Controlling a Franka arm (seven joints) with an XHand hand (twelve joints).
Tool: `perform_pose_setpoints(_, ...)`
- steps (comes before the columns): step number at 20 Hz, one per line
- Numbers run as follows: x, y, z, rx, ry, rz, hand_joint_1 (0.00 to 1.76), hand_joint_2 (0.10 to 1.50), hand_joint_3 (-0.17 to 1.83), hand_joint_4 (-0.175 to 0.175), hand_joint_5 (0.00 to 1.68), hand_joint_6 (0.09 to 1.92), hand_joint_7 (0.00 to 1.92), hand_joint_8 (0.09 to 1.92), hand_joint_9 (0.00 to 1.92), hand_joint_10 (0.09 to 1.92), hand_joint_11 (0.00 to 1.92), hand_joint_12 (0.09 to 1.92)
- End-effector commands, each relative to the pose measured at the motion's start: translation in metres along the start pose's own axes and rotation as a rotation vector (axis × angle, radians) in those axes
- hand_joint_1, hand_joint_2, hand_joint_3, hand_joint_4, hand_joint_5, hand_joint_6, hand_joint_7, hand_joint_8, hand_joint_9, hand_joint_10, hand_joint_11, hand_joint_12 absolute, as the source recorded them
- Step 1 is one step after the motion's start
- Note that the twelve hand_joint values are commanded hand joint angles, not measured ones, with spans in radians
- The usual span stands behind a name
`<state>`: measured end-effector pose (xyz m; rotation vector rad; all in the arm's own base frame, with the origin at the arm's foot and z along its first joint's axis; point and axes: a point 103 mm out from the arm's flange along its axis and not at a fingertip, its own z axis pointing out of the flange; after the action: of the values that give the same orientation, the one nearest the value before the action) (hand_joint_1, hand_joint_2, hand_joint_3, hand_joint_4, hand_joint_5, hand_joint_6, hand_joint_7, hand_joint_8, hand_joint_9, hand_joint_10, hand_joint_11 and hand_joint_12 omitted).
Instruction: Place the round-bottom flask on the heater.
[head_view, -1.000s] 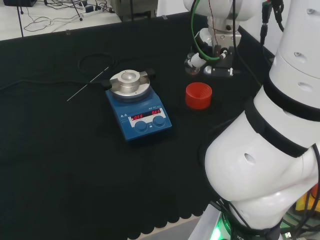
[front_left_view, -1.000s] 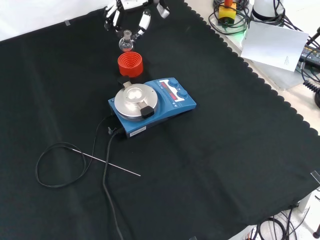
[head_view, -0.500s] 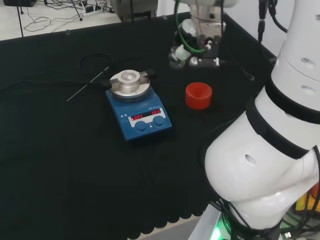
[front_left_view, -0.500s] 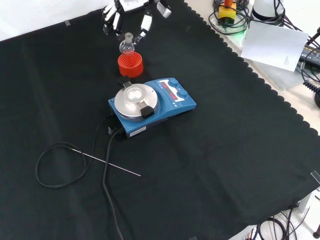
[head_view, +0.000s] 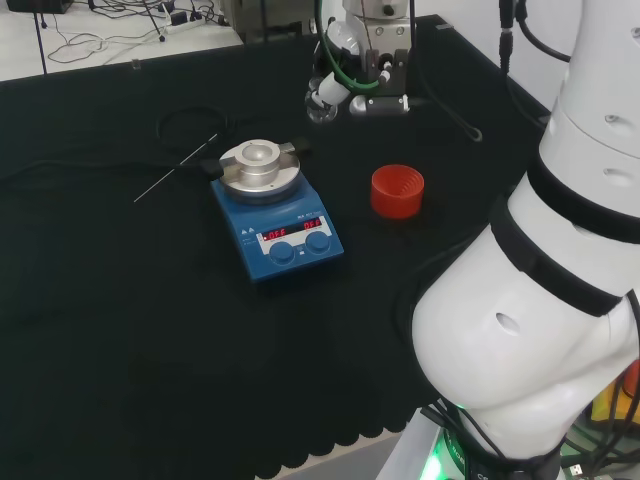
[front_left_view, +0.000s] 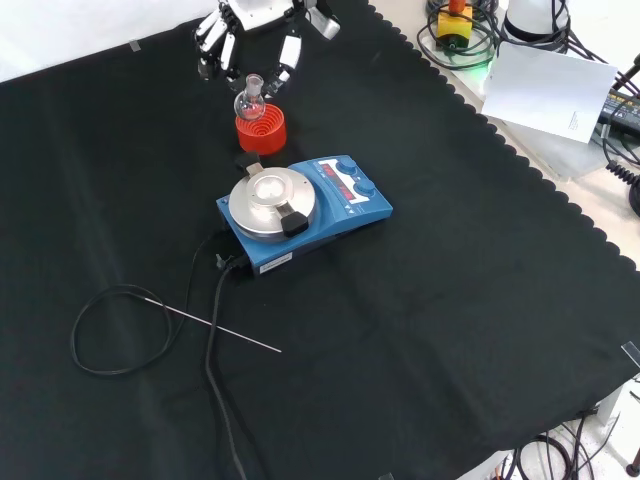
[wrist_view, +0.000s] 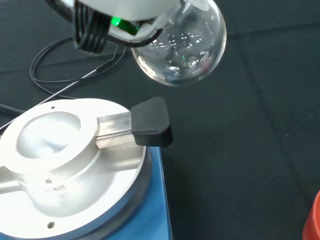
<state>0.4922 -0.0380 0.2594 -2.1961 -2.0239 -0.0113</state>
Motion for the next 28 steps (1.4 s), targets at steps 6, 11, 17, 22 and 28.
perform_pose_setpoints(6,0.050,0.030,0.020,0.098,0.018,-0.077,1.07,0.70,0.74,0.175,1.10,1.01,0.45,0.68,0.64,0.58,0.37,1.33)
perform_pose_setpoints(11,0.063,0.034,0.030,0.119,0.015,-0.097,1.07,0.70,0.75,0.175,1.10,1.01,0.45,0.68,0.64,0.58,0.37,1.33)
perform_pose_setpoints(17,0.071,0.035,0.039,0.143,0.013,-0.105,1.07,0.69,0.75,0.175,1.10,1.01,0.45,0.68,0.63,0.58,0.37,1.33)
perform_pose_setpoints(22,0.074,0.035,0.044,0.155,0.015,-0.109,1.07,0.69,0.75,0.175,1.10,1.01,0.45,0.68,0.63,0.58,0.37,1.33)
perform_pose_setpoints(28,0.080,0.037,0.049,0.167,0.016,-0.120,1.07,0.69,0.75,0.175,1.10,1.01,0.45,0.68,0.63,0.58,0.37,1.33)
